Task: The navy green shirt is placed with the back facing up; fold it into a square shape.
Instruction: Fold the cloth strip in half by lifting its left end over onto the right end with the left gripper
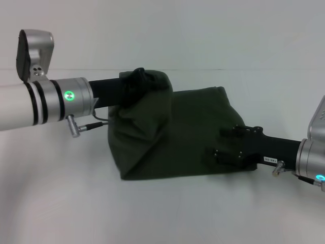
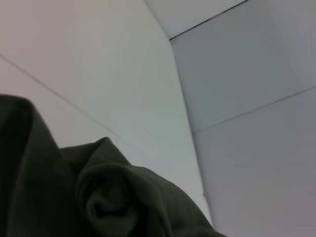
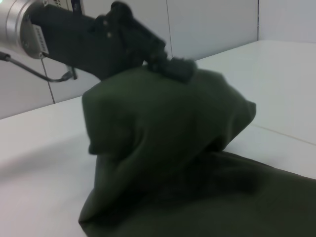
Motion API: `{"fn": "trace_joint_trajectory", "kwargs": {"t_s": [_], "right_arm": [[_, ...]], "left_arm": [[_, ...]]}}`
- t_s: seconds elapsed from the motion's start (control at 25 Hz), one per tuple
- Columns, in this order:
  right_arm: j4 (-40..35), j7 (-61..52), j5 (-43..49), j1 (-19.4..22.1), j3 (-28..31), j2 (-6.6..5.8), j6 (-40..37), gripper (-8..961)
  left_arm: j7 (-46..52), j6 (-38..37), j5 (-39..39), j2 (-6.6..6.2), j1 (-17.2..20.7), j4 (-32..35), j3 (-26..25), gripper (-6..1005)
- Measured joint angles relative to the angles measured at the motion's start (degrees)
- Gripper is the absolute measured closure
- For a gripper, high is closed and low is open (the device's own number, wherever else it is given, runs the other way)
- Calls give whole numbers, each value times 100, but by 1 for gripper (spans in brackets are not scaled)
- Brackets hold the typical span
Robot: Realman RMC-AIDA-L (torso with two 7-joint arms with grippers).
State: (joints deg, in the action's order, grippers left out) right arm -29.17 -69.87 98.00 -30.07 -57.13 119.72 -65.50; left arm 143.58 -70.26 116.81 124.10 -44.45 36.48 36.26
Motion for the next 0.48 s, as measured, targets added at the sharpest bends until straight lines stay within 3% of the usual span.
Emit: {"fn": "trace_joint_trajectory", "kwargs": {"t_s": [0.48], "right_arm": [[46, 0, -1, 119, 305, 8, 19, 192]], "left_arm": [[-871, 520, -1152, 24, -140, -1074, 218, 887]]}}
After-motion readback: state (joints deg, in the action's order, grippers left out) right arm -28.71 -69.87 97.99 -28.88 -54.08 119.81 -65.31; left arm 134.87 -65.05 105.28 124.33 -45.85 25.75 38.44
